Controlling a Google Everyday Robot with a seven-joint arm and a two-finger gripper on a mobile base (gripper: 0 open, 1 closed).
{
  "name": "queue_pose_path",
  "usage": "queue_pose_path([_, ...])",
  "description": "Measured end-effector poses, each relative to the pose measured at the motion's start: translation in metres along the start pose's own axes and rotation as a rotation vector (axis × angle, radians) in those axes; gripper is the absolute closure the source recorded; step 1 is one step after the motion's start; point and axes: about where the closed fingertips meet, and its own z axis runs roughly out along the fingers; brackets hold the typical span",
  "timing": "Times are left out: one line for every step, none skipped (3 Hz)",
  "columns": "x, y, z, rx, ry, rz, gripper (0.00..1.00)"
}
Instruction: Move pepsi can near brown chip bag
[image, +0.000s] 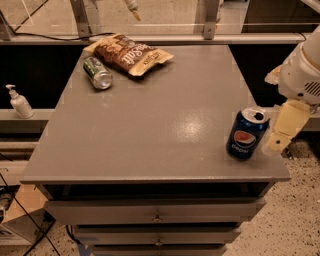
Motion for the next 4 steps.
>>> queue_pose_path([-0.003, 0.003, 0.021, -0.049, -0.025, 0.009, 0.17])
queue_pose_path([-0.010, 0.009, 0.037, -0.091, -0.050, 0.006, 0.39])
queue_pose_path([-0.013, 0.012, 0.042, -0.110, -0.062, 0.009, 0.64])
queue_pose_path([-0.015, 0.011, 0.037, -0.105, -0.058, 0.010, 0.86])
